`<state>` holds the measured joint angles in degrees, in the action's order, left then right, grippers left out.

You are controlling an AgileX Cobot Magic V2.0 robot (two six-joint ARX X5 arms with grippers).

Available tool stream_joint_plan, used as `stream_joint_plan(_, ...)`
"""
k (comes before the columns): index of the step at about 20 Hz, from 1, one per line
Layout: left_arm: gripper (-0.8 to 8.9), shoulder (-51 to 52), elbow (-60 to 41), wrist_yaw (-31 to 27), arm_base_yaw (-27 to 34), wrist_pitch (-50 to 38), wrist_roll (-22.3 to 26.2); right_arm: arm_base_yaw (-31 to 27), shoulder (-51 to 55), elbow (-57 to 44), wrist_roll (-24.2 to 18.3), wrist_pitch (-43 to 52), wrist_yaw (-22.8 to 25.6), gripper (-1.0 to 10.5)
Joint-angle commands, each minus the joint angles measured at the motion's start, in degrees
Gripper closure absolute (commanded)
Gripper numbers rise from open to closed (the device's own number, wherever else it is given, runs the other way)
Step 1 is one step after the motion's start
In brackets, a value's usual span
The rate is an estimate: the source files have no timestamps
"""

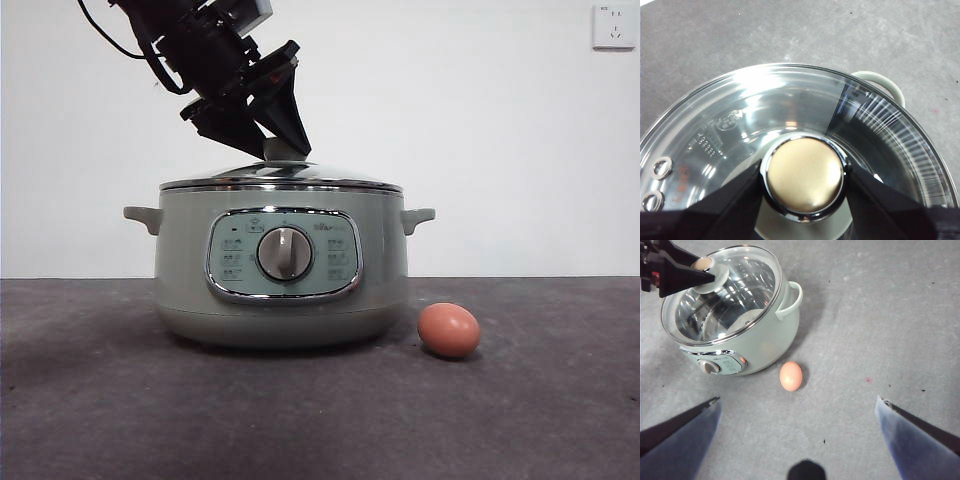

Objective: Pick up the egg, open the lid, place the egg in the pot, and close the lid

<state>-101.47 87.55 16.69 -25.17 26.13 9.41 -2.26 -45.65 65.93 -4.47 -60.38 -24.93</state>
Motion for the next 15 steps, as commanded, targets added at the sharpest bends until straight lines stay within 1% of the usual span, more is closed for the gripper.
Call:
stream_joint_plan(1,8.22,-0.42,0.02,0.22,-0.04,0.37,-0.42,0.04,-0.31,0.09,-0.22,0.46,-0.22,3.8)
stream_joint_plan(5,8.22,-0.11,2.38,0.22,0.00,1.62,-0.42,0.04,-1.11,0.09,-0.22,0.57,-0.22,3.8)
stream_joint_plan(10,8.22,-0.09,10.25,0.24,0.00,6.03,-0.39,0.04,-2.32,0.09,-0.26,0.63,-0.22,3.8)
stream_joint_plan(13,8.22,-0.09,17.88,0.17,0.26,12.90,-0.13,0.04,-3.85,0.09,-0.26,1.11,-0.22,3.8)
stream_joint_plan(15,8.22,0.74,22.77,0.17,1.73,17.35,0.35,0.07,-5.40,0.09,-0.24,2.21,-0.24,3.8)
